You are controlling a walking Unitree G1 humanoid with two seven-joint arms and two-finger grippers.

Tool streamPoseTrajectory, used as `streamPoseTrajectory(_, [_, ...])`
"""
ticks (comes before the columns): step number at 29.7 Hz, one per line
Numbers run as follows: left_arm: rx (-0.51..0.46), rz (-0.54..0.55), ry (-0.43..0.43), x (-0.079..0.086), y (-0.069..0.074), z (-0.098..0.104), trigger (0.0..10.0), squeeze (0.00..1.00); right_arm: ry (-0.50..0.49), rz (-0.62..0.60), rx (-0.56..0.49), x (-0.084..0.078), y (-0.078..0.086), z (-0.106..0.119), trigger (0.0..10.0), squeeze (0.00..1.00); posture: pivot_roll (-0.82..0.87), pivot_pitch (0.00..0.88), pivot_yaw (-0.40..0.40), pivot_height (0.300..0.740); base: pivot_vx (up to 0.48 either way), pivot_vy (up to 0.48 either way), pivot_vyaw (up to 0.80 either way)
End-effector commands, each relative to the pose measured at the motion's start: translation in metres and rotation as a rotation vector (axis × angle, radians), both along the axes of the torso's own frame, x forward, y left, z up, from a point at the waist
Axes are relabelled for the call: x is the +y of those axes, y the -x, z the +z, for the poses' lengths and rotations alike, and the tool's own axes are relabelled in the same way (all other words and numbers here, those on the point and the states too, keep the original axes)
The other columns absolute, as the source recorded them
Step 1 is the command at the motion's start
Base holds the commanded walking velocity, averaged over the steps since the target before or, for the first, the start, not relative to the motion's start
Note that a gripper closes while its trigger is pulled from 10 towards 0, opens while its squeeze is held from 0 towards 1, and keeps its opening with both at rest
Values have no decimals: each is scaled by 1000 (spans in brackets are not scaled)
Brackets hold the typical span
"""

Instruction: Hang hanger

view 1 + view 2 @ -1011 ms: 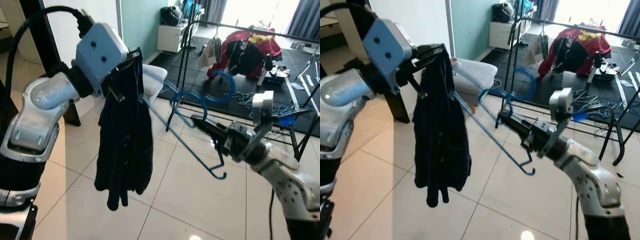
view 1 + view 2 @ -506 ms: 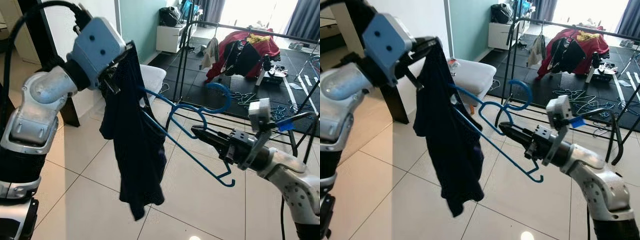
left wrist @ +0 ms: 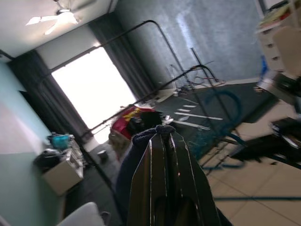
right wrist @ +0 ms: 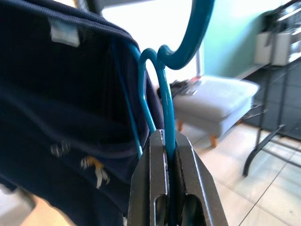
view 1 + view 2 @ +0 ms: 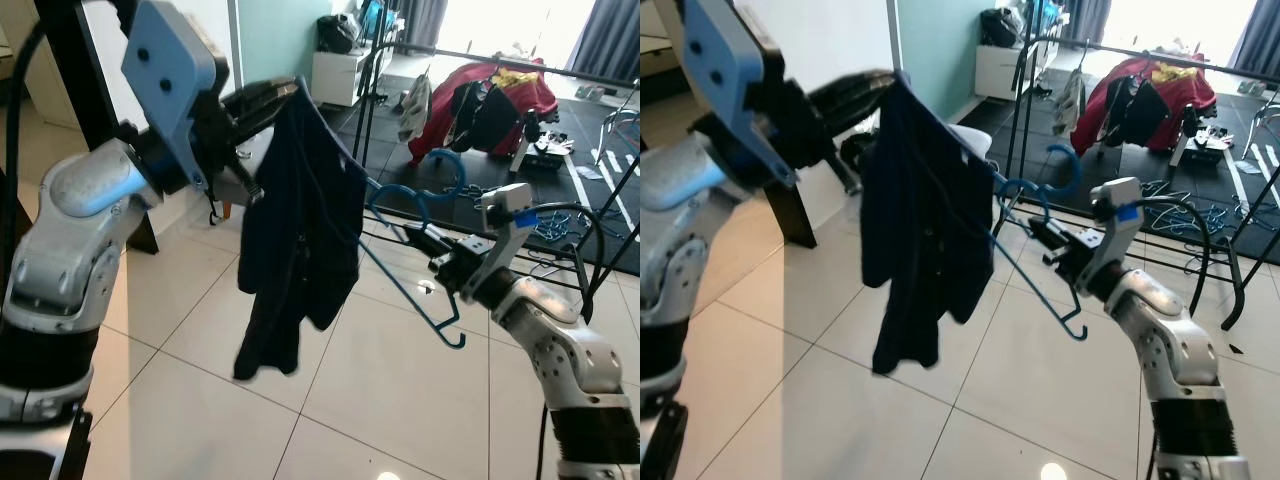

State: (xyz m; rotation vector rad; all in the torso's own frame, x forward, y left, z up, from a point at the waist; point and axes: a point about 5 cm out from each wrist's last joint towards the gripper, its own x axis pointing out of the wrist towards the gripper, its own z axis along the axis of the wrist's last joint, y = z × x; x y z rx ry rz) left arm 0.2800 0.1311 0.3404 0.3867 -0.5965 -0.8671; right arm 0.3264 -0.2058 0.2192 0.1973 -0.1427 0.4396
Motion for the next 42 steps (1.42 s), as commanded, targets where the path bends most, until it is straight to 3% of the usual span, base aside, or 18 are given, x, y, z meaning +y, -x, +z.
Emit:
streamPoseTrajectory(1, [93, -168, -36, -20, 14, -18, 3765, 0, -92, -119, -86, -15, -4, 16, 10000, 0, 72, 0, -59, 740, 0, 0, 0])
streamPoseTrajectory(5, [209, -295, -15, -33, 20, -38, 4353, 0, -165, -167, -134, -18, -7, 25, 10000, 0, 73, 0, -59, 740, 0, 0, 0])
streamPoseTrajectory(11, [319, -288, -16, -47, 7, -72, 4196, 0, -220, -188, -165, -11, -12, 31, 10000, 0, 63, 0, -52, 740, 0, 0, 0])
streamPoseTrajectory(13, [328, -285, -19, -48, 6, -75, 4196, 0, -223, -195, -165, -10, -13, 31, 10000, 0, 63, 0, -52, 740, 0, 0, 0])
streamPoseTrajectory(17, [337, -221, -6, -43, -1, -75, 3098, 0, -228, -239, -149, -6, -17, 28, 10000, 0, 55, 0, -44, 740, 0, 0, 0])
streamPoseTrajectory(22, [341, -167, 0, -35, -7, -75, 3059, 0, -218, -293, -128, -10, -19, 24, 10000, 0, 56, 0, -44, 740, 0, 0, 0])
streamPoseTrajectory(25, [349, -125, 0, -32, -11, -78, 3765, 0, -205, -312, -115, -11, -21, 21, 10000, 0, 60, 0, -46, 740, 0, 0, 0])
streamPoseTrajectory(26, [356, -115, -3, -32, -12, -81, 4431, 0, -186, -294, -115, -8, -21, 20, 10000, 0, 60, 0, -46, 740, 0, 0, 0])
streamPoseTrajectory(27, [369, -110, -8, -34, -11, -87, 10000, 0, -171, -239, -131, 0, -20, 22, 10000, 0, 65, 0, -47, 740, 0, 0, 0])
streamPoseTrajectory(29, [369, -110, -8, -34, -11, -87, 10000, 0, -171, -239, -131, 0, -20, 22, 10000, 0, 65, 0, -47, 740, 0, 0, 0])
streamPoseTrajectory(31, [393, -123, -18, -38, -10, -95, 10000, 0, -159, -147, -166, 11, -16, 26, 10000, 0, 63, 0, -45, 740, 0, 0, 0])
streamPoseTrajectory(32, [421, -146, -34, -40, -7, -100, 10000, 1000, -157, -95, -195, 14, -13, 31, 10000, 0, 62, 0, -42, 740, 0, 0, 0])
streamPoseTrajectory(41, [510, -244, -153, -33, 6, -116, 10000, 1000, -117, 48, -267, 14, -1, 43, 10000, 0, 58, 0, -40, 740, 0, 0, 0])
streamPoseTrajectory(42, [534, -269, -183, -25, 9, -117, 10000, 1000, -86, 116, -287, 14, 5, 45, 10000, 0, 58, 0, -39, 740, 0, 0, 0])
